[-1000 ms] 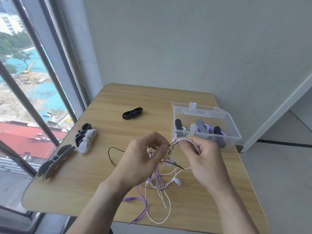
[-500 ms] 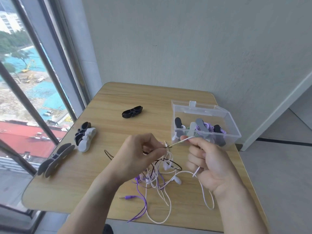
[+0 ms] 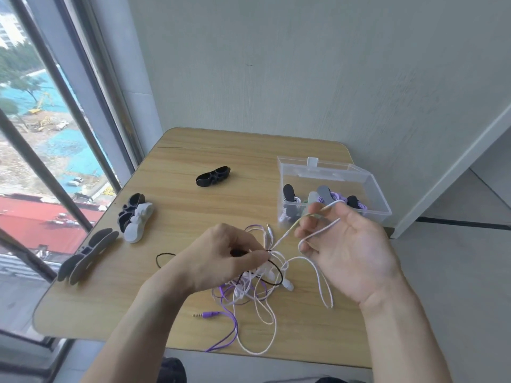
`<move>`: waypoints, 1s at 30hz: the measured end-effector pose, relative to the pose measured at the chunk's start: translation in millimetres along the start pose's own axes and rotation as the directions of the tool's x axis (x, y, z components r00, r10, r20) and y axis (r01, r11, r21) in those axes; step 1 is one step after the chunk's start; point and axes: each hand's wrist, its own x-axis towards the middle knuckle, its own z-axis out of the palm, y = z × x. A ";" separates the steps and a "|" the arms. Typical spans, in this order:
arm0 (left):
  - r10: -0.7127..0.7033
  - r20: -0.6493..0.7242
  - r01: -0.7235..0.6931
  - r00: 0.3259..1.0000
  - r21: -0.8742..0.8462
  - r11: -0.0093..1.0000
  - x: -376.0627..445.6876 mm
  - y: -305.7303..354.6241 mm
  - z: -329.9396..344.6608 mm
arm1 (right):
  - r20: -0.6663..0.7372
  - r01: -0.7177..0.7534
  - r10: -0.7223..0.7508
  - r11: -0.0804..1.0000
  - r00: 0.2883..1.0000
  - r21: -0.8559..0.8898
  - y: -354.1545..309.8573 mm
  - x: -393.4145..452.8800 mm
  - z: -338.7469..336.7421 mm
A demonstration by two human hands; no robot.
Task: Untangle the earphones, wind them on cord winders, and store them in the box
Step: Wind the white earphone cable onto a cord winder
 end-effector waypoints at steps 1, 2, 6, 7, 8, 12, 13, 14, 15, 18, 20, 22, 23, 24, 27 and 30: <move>-0.008 -0.014 0.009 1.000 0.052 0.999 0.6 -2.3 1.2 | 0.001 0.023 -0.023 0.999 1.000 -0.046 -0.4 -1.3 0.9; -0.018 -0.044 0.022 0.999 0.097 0.995 1.2 -4.3 2.5 | 0.000 0.055 -0.055 0.994 0.998 -0.100 -0.8 -2.6 2.0; 0.036 -0.258 0.030 0.966 0.249 0.968 6.3 -11.6 5.7 | 0.010 0.272 -0.278 0.930 0.960 -0.248 -1.8 -4.8 4.8; 0.057 -0.310 0.028 0.949 0.265 0.964 7.6 -13.2 5.2 | 0.024 0.330 -0.332 0.920 0.943 -0.211 -2.6 -5.0 4.4; 0.071 -0.363 0.033 0.929 0.274 0.961 7.7 -13.9 4.1 | 0.032 0.378 -0.377 0.914 0.926 -0.149 -3.6 -5.3 3.8; 0.099 -0.615 0.082 0.783 0.259 0.962 6.8 -12.1 -4.5 | -0.016 0.517 -0.521 0.851 0.853 -0.093 -8.5 -4.5 -2.2; 0.099 -0.672 0.096 0.734 0.248 0.964 6.7 -11.3 -7.2 | -0.035 0.547 -0.552 0.832 0.833 -0.094 -8.0 -3.9 -4.1; 0.092 -0.721 0.115 0.687 0.233 0.966 6.5 -10.8 -9.3 | -0.046 0.574 -0.579 0.814 0.814 -0.089 -7.3 -3.2 -5.4; 0.085 -0.758 0.134 0.647 0.223 0.966 6.6 -10.8 -11.0 | -0.048 0.593 -0.597 0.801 0.800 -0.079 -6.4 -2.2 -7.1; 0.085 -0.811 0.162 0.578 0.217 0.963 7.7 -13.9 -13.8 | -0.020 0.600 -0.601 0.799 0.799 -0.038 -4.7 -2.7 -8.5; 0.144 -0.759 0.077 0.635 0.248 0.966 6.3 -12.2 -13.0 | 0.073 0.555 -0.553 0.832 0.830 0.001 -6.9 -4.7 -8.3; 0.197 -0.591 -0.089 0.782 0.207 0.974 2.8 -5.3 -8.8 | 0.145 0.477 -0.474 0.879 0.868 0.019 -7.2 -6.2 -5.2; 0.197 -0.491 -0.138 0.849 0.155 0.978 1.2 -0.2 -4.6 | 0.167 0.443 -0.439 0.896 0.883 0.013 -6.1 -6.8 -2.6; 0.194 -0.408 -0.158 0.892 0.120 0.980 0.3 3.5 0.8 | 0.169 0.425 -0.419 0.905 0.892 0.005 -4.5 -6.9 0.4; 0.228 -0.376 -0.145 0.898 0.236 0.961 4.4 3.1 14.9 | 0.118 0.458 -0.461 0.887 0.880 0.047 -3.2 -7.9 4.7; 0.164 -0.407 -0.044 0.899 0.287 0.957 9.9 -5.8 12.2 | 0.055 0.553 -0.559 0.828 0.827 0.090 -13.2 -12.6 0.5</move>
